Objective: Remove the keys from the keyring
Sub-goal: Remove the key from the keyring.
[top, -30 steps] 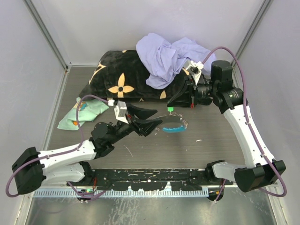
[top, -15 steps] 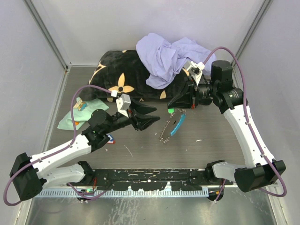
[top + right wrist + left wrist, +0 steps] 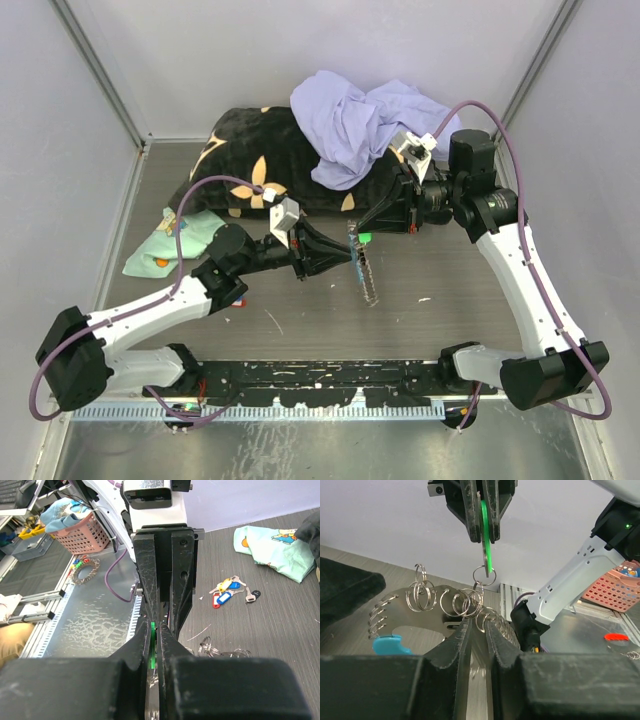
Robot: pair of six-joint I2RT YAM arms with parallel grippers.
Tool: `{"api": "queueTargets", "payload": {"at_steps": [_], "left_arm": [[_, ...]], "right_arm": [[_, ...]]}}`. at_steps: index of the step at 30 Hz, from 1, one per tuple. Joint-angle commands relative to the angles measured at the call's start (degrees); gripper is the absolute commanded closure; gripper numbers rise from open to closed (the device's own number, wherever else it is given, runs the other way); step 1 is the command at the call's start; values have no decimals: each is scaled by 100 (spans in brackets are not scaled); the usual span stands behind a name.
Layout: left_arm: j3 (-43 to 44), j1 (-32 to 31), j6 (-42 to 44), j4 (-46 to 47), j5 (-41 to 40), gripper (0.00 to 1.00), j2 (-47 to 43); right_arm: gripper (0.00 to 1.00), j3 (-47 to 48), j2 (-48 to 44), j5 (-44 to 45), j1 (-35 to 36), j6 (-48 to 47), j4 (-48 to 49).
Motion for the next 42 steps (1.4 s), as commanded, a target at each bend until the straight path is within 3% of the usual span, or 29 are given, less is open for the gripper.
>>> {"api": "queueTargets", "payload": {"at_steps": [1,11,21,30,42], "left_arm": [[287,23,-206,466,216,83,-10],[343,14,-257,119,-563,69,-32],[110,-47,31,95,-810,67,-381],[-263,-199,1717,66,-460,53,-818],[403,-201,3165,-990,-134,60,-491]], "right_arm": [[99,56,-132,-197,0,31,232],[99,46,-127,-221,24,29,232],[99,55,-113,-284,37,67,263],[99,59,-110,-328,47,100,272],[99,51,-116,-420,76,125,287]]}}
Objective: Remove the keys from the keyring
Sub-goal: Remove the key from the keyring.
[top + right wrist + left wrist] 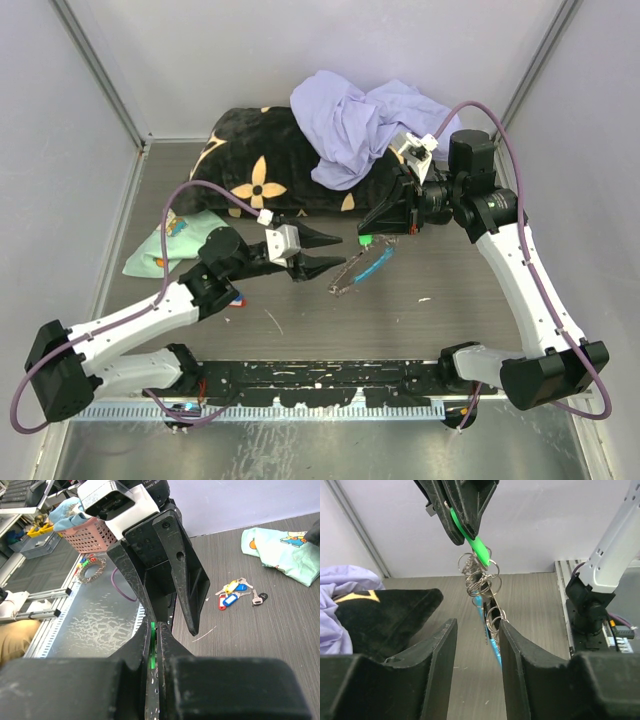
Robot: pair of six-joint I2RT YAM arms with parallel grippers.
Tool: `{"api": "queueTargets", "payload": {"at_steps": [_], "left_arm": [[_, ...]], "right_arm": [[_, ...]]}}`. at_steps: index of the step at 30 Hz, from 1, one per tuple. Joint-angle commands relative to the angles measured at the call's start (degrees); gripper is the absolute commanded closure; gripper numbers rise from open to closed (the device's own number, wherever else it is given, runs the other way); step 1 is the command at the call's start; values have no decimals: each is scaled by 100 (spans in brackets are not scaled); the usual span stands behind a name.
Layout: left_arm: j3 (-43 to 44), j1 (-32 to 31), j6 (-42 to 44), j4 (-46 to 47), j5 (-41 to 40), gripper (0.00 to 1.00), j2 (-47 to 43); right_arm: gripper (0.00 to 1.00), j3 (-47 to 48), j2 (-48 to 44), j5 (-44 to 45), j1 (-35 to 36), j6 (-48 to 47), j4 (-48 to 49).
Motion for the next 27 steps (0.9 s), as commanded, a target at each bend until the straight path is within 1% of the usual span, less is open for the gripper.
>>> {"api": "queueTargets", "payload": {"at_steps": [1,13,22,27], "left_arm": [[409,-20,629,-110,138,60,99],[716,-13,788,27,375,61,451],[791,-19,681,293,393,66,619],[789,-22,437,532,561,66,685]], "right_arm": [[99,64,-117,-254,43,110,271],[99,65,-119,-325,75,114,283],[99,68,-93,-351,117,129,283],[99,92,-80,-360,127,132,290]]}}
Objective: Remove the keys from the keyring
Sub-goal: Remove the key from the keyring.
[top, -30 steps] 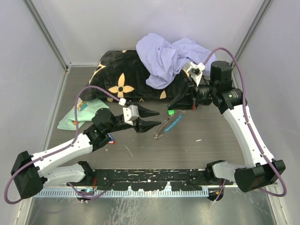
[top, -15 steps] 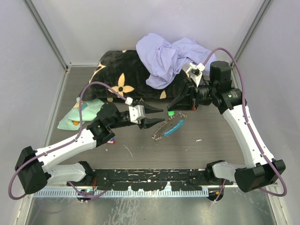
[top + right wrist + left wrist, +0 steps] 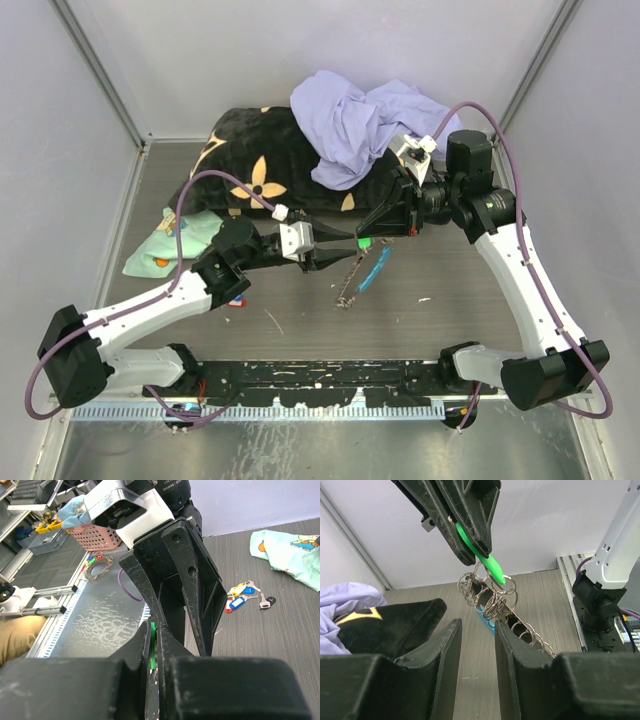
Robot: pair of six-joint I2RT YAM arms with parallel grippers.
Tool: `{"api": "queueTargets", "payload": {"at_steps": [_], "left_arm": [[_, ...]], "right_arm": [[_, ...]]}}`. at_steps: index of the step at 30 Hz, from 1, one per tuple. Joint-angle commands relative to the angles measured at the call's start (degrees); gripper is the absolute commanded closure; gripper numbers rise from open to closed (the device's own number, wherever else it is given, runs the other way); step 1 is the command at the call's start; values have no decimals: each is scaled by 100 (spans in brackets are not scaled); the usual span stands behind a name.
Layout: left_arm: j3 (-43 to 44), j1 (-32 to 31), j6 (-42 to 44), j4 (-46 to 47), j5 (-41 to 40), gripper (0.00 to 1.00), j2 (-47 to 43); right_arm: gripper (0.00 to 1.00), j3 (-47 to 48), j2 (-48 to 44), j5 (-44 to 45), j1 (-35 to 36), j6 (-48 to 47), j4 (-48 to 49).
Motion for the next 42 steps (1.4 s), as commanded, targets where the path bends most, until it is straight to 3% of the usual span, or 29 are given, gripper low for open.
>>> {"api": "queueTargets", "payload": {"at_steps": [1,12,21,28,35,42], "left_arm": [[229,-17,-214,608,241,67,51],[242,-167,-483,811,255,75,220],[282,-227,-714,963,209,99,283],[266,-236,-1086,593,-224,100,104],[888,-231,-2166,-895,-883,100,174],[617,-39,-2782,-760,-746,100,124]], "right_arm": [[99,98,-76,-225,41,116,250],[99,100,-62,-236,84,139,256],[99,89,-67,-218,141,237,332],[99,133,-78,-297,178,377,380],[99,38,-70,-273,386,557,532],[99,205,-170,-498,371,605,538]]}}
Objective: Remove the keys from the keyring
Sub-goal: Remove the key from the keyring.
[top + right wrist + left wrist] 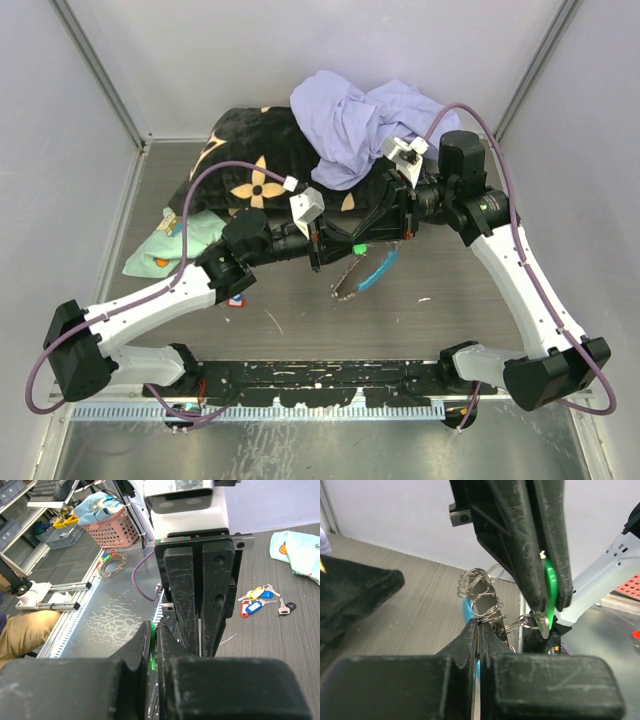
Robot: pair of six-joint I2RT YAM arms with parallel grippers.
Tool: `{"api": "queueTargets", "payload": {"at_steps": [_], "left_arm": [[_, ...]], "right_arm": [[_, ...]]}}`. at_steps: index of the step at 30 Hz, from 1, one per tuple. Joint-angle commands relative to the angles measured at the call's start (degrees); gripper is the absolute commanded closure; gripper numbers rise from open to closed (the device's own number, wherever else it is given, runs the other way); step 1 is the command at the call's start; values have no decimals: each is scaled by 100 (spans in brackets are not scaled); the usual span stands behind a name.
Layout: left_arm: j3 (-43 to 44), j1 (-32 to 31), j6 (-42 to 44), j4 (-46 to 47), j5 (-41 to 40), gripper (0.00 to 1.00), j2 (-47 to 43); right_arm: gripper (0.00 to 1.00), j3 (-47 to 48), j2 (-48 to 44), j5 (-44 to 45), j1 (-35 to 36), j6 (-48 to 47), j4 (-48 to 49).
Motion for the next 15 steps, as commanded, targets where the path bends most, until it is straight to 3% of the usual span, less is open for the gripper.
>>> {"api": "queueTargets", "payload": {"at_steps": [1,7,11,15], "left_arm": [[18,205,-721,-11,81,100,-84],[277,646,-2189,-292,323,97,419],[282,805,-3158,-285,350,86,592],[316,811,-3562,-220,510,76,590]], "right_arm": [[99,235,-180,-424,13,172,211],[99,191,-256,-428,-70,172,220],[99,100,-272,-359,-83,180,260],[99,7,-253,-353,-83,245,352]]}}
